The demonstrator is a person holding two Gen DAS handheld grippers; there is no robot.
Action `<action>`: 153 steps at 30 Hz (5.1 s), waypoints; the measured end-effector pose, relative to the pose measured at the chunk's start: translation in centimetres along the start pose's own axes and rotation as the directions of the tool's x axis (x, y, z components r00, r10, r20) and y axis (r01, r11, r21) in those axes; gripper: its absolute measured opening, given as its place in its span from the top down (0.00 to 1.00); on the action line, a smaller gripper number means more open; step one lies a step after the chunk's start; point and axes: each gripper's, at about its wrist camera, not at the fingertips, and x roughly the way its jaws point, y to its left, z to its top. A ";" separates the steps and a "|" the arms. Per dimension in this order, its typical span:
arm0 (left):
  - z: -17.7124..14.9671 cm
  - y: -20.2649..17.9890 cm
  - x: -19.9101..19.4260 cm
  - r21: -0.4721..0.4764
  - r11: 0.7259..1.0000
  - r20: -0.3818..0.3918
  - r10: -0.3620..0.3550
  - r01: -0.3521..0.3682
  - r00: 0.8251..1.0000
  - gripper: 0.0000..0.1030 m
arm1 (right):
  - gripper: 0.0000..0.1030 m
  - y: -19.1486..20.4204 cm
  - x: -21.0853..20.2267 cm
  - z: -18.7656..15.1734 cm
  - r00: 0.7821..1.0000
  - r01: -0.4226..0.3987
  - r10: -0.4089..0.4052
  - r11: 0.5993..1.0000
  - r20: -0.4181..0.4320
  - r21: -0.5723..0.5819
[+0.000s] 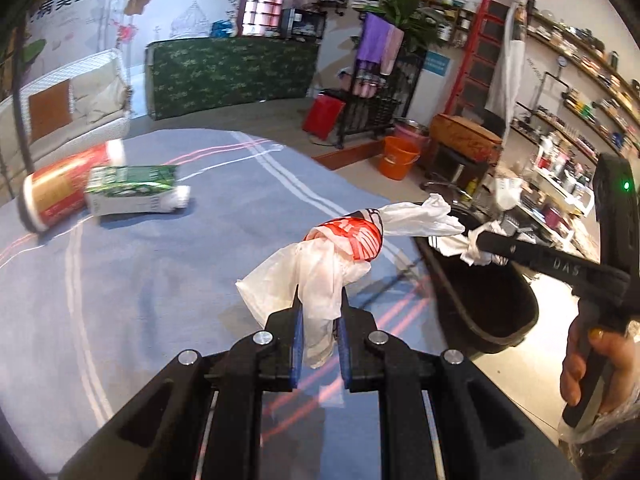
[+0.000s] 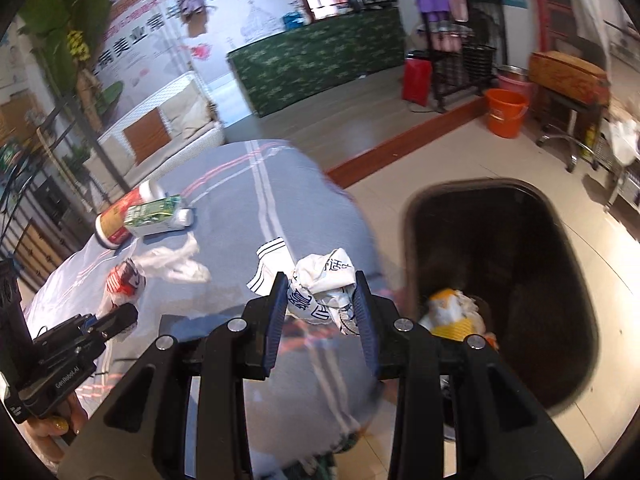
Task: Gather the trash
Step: 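Release white cloth into the bin with right tool while left tool carries white bag, then lower the white plastic bag into the black bin and open the left tool, then move the right tool to the table and grasp the green carton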
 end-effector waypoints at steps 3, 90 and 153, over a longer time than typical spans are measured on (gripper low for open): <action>0.2 -2.1 0.6 0.017 0.999 -0.002 -0.043 0.043 0.999 0.86 | 0.67 -2.1 -1.1 -0.6 0.999 0.034 -0.034 0.999 0.006 0.035; -0.3 -19.8 13.9 0.184 0.923 -0.310 -0.271 0.337 0.911 0.13 | 0.21 -20.1 -8.4 -5.0 0.874 0.416 -0.481 0.816 0.072 0.401; 1.1 15.7 -3.8 0.096 0.974 -0.127 0.217 -0.206 0.968 0.05 | 0.18 21.6 14.3 3.3 0.936 -0.338 0.197 0.739 -0.292 -0.583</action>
